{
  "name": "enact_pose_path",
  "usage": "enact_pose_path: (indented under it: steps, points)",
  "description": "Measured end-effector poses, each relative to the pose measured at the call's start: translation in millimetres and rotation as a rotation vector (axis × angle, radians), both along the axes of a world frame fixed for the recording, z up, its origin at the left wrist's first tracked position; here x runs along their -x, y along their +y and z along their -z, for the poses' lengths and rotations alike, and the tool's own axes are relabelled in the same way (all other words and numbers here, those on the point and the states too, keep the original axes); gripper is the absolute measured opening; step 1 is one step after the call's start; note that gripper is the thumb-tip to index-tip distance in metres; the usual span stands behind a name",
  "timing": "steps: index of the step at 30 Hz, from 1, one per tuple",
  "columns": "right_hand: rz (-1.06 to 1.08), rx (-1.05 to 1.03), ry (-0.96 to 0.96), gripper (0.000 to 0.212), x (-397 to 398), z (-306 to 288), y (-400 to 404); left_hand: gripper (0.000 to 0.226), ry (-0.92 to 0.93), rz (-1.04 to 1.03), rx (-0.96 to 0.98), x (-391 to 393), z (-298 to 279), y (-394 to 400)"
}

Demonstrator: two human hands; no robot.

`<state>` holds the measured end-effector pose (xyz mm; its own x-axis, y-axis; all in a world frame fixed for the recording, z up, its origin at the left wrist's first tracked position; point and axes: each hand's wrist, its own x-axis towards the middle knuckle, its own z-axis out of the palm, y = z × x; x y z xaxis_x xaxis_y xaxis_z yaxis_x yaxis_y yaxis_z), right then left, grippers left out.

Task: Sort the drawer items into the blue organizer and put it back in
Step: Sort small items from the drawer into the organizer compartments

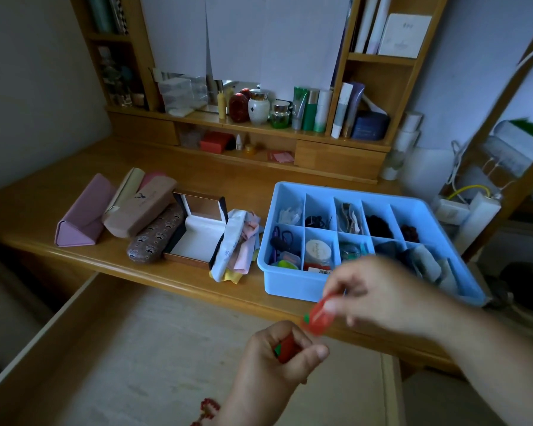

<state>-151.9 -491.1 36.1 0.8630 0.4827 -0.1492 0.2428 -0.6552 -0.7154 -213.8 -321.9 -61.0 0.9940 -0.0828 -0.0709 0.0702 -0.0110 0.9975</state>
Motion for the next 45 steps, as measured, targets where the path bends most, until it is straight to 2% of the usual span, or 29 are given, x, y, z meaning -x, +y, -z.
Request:
enact_pose_path:
  steps: [2, 4, 8, 13, 15, 18, 22, 24, 28, 30, 33, 34, 36, 38, 40, 43, 45]
  points:
    - [0.186, -0.050, -0.229, 0.018, -26.8, -18.1, -11.3, 0.032, 0.079, -0.049, -0.008, -4.6, 9.2, 6.2]
    - [0.254, -0.078, -0.305, 0.020, -49.4, -31.9, -16.6, 0.033, 0.182, -0.069, -0.005, -3.3, 20.1, 11.3]
    - [0.139, 0.205, -0.269, 0.023, -79.2, -11.5, 3.6, 0.040, 0.275, -0.079, -0.001, 0.2, 41.3, 14.5]
    - [-0.059, 0.481, -0.266, 0.024, -94.8, 26.4, 22.3, 0.026, 0.410, -0.114, -0.008, -2.1, 65.1, 18.2]
    - [-0.102, 0.484, -0.223, 0.029, -99.3, 30.4, 23.2, 0.019, 0.517, -0.099, 0.082, -4.1, 68.1, 20.5]
    - [-0.101, 0.355, -0.115, 0.012, -103.2, 21.2, 16.1, 0.018, 0.685, 0.027, 0.333, -11.7, 65.7, 28.9]
    - [0.093, -0.012, -0.326, 0.009, -82.3, 9.1, -0.9, 0.023, 0.550, 0.233, 0.480, -19.4, 48.2, 35.1]
    - [0.061, -0.142, -0.272, 0.006, -57.1, 13.2, -0.7, 0.026, 0.431, 0.259, 0.407, -21.9, 40.6, 33.5]
    - [-0.107, -0.059, -0.116, 0.036, -19.1, 23.0, 1.3, 0.031, 0.098, 0.217, 0.040, -27.7, 28.8, 18.2]
    - [-0.147, 0.005, -0.087, 0.030, -11.9, 28.1, 2.0, 0.031, -0.009, 0.218, -0.033, -29.1, 21.6, 10.8]
    - [-0.199, 0.079, -0.055, 0.006, -4.7, 34.7, 7.6, 0.029, -0.131, 0.248, -0.093, -30.5, 7.9, 2.7]
    - [-0.180, 0.088, -0.067, 0.009, -5.6, 29.3, 4.8, 0.034, -0.126, 0.211, -0.068, -31.8, 4.3, 3.4]
    - [-0.053, 0.030, -0.160, 0.010, -15.6, 7.6, -7.5, 0.045, -0.065, 0.101, -0.040, -35.4, 8.0, 6.7]
    - [0.103, -0.087, -0.232, 0.011, -35.3, -19.3, -24.0, 0.042, 0.055, 0.006, -0.020, -39.0, 11.1, 6.3]
    - [0.155, -0.095, -0.187, 0.015, -59.5, -33.1, -28.8, 0.037, 0.230, -0.085, 0.130, -38.4, 17.7, 5.3]
    - [0.080, 0.194, -0.127, 0.016, -86.9, -20.9, -19.9, 0.028, 0.435, -0.100, 0.300, -35.5, 24.8, 8.1]
    - [0.047, 0.333, -0.149, 0.016, -95.6, -10.3, -11.8, 0.026, 0.493, -0.080, 0.443, -31.2, 32.2, 6.9]
